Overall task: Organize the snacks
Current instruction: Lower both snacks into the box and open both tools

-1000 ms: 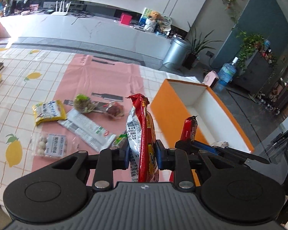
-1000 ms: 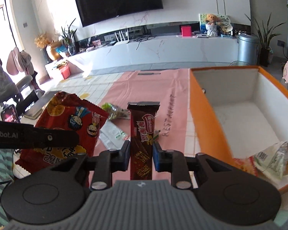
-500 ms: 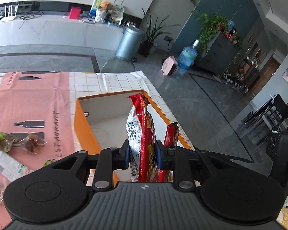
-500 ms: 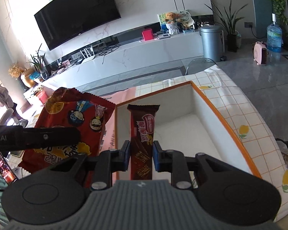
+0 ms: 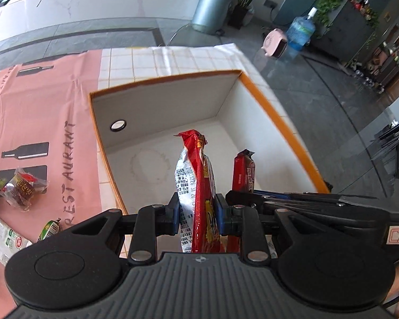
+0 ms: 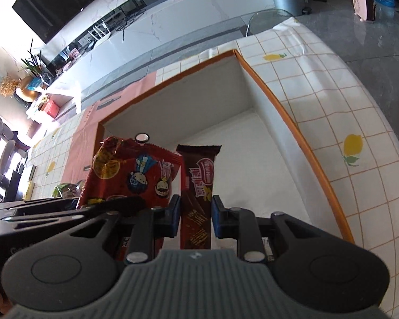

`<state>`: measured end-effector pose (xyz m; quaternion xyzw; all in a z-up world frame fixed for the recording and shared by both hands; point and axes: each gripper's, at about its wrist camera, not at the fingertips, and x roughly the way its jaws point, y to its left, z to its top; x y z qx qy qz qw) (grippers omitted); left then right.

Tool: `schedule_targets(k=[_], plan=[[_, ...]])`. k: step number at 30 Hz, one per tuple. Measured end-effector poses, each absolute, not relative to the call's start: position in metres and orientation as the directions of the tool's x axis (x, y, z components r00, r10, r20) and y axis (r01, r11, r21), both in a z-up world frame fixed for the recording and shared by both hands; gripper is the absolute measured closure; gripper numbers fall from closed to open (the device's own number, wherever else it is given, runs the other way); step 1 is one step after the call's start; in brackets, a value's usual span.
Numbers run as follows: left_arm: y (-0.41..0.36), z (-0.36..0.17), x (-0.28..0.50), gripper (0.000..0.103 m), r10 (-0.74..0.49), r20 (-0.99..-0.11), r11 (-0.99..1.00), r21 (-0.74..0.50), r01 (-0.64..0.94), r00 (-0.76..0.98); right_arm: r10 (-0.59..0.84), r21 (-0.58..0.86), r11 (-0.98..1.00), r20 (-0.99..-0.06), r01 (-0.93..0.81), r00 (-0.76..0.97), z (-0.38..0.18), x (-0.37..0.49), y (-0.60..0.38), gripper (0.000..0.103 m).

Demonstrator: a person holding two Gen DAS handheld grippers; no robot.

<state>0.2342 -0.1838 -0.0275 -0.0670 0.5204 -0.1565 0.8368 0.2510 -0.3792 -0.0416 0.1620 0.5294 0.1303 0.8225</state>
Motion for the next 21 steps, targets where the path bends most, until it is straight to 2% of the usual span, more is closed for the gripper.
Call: schedule_targets(k=[9,12,17,21], plan=[[-0.196,-0.032,0.244,0.074,-0.216,-0.899,0.972,-0.162,0.167,0.381,0.38,0.4,0.916,-0.882,0.016,0.278,-0.075,0.283,-0.373,0.082],[-0.193,-0.031,0.245,0.074,-0.222,-0.901,0.972,-0.172,0.162,0.373,0.372,0.392,0.919,-0.89,0.029,0.263,-0.08,0.289,-0.371,0.082],[-0.183,-0.024,0.244,0.062,-0.227,-0.893,0.972,-0.183,0.147,0.388,0.36,0.381,0.924,-0.896,0.031,0.26,-0.083,0.293,-0.365,0.082],[-0.173,-0.011,0.239,0.06,-0.268,-0.87,0.962,-0.224,0.154,0.413,0.35,0.367,0.93,-0.903,0.023,0.249,-0.085,0.295,-0.355,0.082]])
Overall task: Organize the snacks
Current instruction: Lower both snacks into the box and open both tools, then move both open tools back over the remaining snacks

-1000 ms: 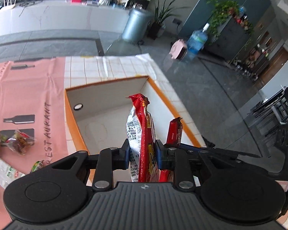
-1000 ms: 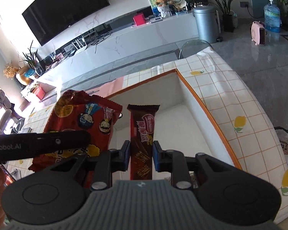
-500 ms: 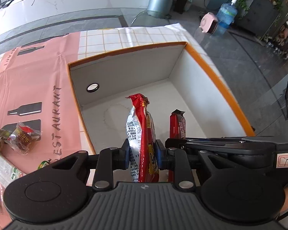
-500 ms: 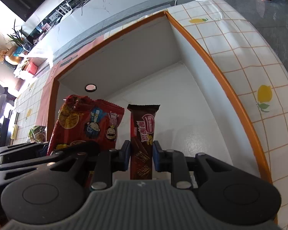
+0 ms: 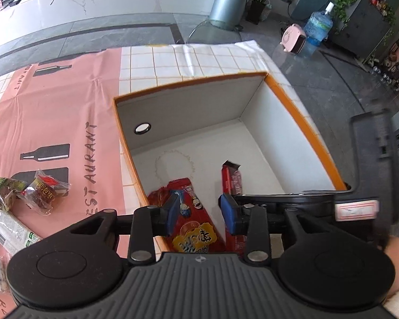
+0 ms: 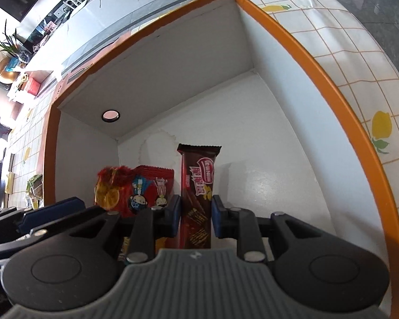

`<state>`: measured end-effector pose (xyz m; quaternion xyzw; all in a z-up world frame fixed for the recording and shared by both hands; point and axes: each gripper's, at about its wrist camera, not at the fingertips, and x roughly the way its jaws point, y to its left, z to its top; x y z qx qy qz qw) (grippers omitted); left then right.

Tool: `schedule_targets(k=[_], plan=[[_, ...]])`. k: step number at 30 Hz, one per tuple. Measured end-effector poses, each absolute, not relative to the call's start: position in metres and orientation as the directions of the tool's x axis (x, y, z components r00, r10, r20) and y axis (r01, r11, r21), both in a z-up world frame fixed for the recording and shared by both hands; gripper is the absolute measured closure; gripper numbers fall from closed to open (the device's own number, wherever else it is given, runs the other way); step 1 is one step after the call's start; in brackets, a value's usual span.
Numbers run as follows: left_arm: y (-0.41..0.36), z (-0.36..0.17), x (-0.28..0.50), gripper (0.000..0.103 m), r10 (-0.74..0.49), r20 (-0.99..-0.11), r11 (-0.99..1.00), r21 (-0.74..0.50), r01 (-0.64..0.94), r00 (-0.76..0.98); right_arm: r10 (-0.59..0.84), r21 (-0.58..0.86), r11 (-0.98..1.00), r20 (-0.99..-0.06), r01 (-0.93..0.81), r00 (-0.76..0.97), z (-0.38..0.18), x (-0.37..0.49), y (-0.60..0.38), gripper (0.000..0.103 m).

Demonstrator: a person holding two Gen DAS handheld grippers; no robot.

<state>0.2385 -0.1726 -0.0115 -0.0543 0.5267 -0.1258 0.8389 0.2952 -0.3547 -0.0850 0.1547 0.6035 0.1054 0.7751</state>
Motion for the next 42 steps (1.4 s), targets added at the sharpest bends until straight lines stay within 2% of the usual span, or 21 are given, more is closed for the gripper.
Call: schedule_targets(k=[5,10,19,21,29,35,42], plan=[[-0.155,0.01,0.226,0.056,-0.293,-0.83,0.956,-0.247,0.16,0.475,0.327,0.338,0.941,-0.914,0.004,0.241,-0.089,0.301,-0.343,0.082],[-0.14,0.023,0.217,0.054,-0.283,-0.808,0.959,-0.228,0.167,0.517,0.196,0.178,0.98,-0.945,-0.091,0.261,-0.09,0.306,-0.324,0.082],[-0.112,0.023,0.207,0.051,-0.27,-0.804,0.963,-0.225,0.148,0.53,0.151,0.121,0.983,-0.958,-0.136,0.242,-0.088,0.307,-0.31,0.078],[-0.105,0.023,0.204,0.051,-0.27,-0.805,0.963,-0.23,0.142,0.528,0.139,0.11,0.985,-0.959,-0.13,0.247,-0.083,0.305,-0.31,0.074],[-0.073,0.028,0.182,0.051,-0.272,-0.803,0.962,-0.244,0.123,0.53,0.091,0.052,0.989,-0.953,-0.141,0.288,-0.049,0.279,-0.301,0.071],[-0.051,0.031,0.151,0.051,-0.266,-0.791,0.964,-0.229,0.135,0.551,0.125,0.068,0.985,-0.911,-0.156,0.393,-0.009,0.238,-0.284,0.068],[-0.021,0.024,0.106,0.051,-0.22,-0.758,0.975,-0.169,0.142,0.614,0.235,0.133,0.968,-0.781,-0.213,0.578,0.028,0.164,-0.242,0.062]])
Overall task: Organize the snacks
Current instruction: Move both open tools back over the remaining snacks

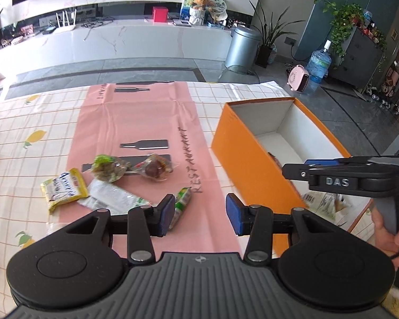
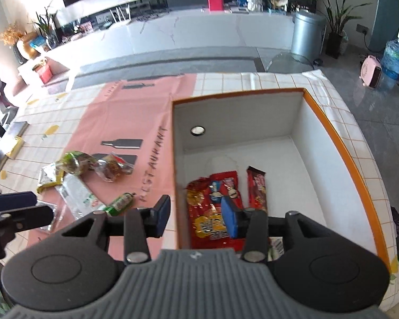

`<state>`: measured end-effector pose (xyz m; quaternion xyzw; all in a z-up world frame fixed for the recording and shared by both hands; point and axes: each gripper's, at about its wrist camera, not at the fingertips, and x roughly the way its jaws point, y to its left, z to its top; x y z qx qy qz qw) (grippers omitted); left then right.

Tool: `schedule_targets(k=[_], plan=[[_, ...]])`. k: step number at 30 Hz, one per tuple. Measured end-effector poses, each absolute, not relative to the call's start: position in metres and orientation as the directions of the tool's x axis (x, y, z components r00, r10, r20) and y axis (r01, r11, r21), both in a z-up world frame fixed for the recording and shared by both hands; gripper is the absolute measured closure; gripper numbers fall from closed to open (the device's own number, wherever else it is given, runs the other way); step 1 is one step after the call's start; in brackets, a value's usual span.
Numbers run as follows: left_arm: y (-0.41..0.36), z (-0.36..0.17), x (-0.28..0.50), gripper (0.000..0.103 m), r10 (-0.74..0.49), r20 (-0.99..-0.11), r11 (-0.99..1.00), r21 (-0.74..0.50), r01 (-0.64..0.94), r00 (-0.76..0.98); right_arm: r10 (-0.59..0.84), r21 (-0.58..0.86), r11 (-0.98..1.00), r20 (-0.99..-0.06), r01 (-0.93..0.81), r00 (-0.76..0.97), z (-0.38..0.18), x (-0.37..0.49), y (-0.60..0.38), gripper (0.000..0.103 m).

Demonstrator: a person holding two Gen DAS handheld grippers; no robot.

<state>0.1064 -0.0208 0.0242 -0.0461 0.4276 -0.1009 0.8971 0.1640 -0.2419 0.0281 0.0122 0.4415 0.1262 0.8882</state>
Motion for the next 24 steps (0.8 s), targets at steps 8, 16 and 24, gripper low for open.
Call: schedule_targets(k=[8,16,24], plan=[[0.026,-0.009,0.072,0.051,-0.184,-0.737,0.982,-0.164,0.093,0.65,0.303,0.21,0.953,-0.667,-0.218,0.68,0.005,0.104,-0.186,0.056],[0.083,-0.037,0.057,0.051,-0.167,-0.716,0.967,-0.254,-0.029,0.678,0.283,0.197,0.959,-0.694,-0.204,0.662,-0.039,0.084,-0.137,0.056],[0.114,-0.064,0.054,0.047,-0.134,-0.715,0.961,-0.263,-0.087,0.686,0.25,0.167,0.968,-0.73,-0.189,0.636,-0.071,0.084,-0.112,0.047]])
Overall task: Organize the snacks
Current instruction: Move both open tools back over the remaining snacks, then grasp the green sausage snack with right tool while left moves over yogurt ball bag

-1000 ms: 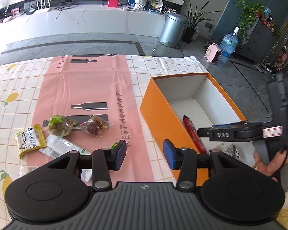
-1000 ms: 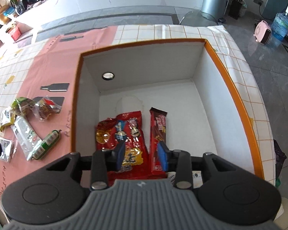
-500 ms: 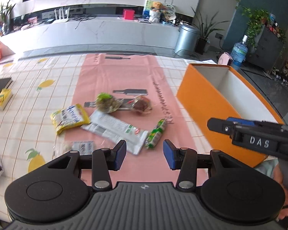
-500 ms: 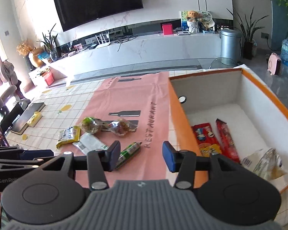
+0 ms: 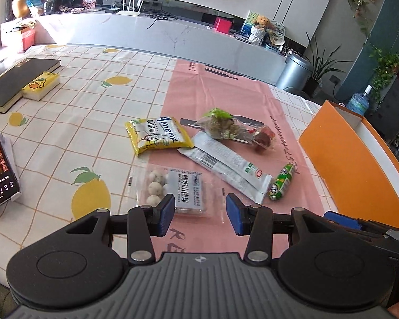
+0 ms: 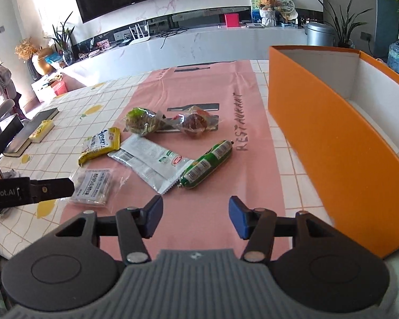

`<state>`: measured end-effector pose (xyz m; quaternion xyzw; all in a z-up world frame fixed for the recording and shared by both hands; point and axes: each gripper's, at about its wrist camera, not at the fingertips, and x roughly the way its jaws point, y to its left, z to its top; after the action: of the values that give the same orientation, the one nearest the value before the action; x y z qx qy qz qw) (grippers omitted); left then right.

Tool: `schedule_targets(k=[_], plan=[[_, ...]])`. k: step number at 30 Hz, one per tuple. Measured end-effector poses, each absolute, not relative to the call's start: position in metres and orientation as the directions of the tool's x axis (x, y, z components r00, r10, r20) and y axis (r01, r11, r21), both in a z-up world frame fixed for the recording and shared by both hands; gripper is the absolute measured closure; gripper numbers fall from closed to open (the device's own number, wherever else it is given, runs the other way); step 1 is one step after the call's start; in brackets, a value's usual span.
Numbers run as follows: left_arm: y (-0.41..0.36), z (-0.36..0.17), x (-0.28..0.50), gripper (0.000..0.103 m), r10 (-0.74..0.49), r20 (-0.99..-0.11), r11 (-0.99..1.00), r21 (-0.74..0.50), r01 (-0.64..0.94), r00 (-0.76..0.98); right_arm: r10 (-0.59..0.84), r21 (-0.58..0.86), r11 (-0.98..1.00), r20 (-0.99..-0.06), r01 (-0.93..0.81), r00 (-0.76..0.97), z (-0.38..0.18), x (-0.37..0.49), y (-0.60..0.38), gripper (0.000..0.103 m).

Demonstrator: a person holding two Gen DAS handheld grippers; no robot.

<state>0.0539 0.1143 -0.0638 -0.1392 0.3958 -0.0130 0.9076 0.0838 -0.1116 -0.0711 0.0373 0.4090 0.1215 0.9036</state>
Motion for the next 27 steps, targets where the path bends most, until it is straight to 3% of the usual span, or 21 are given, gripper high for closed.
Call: schedule_targets(k=[2,8,21,25,27], plan=[[0.119,-0.069,0.057,0.038,-0.116,-0.718,0.962,-0.253,-0.103,0.686,0.244,0.163,0.969,-0.736,-0.185,0.631,-0.076,0.089,-0.107,0.047],[0.133,-0.082,0.07,0.026,-0.035,-0.732,0.969,-0.192,-0.156,0.681,0.236,0.152,0.971,-0.752,-0.187,0.616,-0.086,0.108,-0.096,0.04],[0.147,-0.108,0.091,0.026,-0.059,-0.752,0.956,-0.232,-0.18,0.656,0.19,0.153,0.982,-0.779,-0.112,0.598,-0.109,0.161,-0.087,0.041],[0.147,-0.108,0.091,0.026,-0.067,-0.748,0.956,-0.238,-0.173,0.66,0.175,0.122,0.984,-0.767,-0.127,0.618,-0.11,0.163,-0.086,0.058],[0.147,-0.108,0.091,0.027,-0.078,-0.749,0.955,-0.246,-0.166,0.658,0.184,0.129,0.983,-0.764,-0.133,0.619,-0.11,0.162,-0.088,0.062]])
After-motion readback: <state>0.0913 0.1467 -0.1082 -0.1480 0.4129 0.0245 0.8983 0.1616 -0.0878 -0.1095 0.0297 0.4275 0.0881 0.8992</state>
